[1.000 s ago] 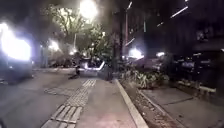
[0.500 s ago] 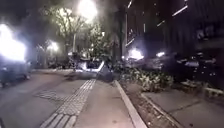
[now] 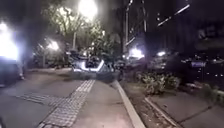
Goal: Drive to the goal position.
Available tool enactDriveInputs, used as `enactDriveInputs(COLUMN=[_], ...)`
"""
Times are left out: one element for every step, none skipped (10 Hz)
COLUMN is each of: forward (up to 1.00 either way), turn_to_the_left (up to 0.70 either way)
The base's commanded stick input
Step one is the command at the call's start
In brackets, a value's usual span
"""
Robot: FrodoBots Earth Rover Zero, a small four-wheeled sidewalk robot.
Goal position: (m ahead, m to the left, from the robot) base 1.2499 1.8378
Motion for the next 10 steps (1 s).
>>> enactDriveInputs(forward=[0.45,0.45,0.45,0.45,0.45,0.45,0.45,0.45,0.45,0.45], turn_to_the_left=[0.27,0.16,0.0,0.0,0.0,0.0,0.0,0.0,0.0,0.0])
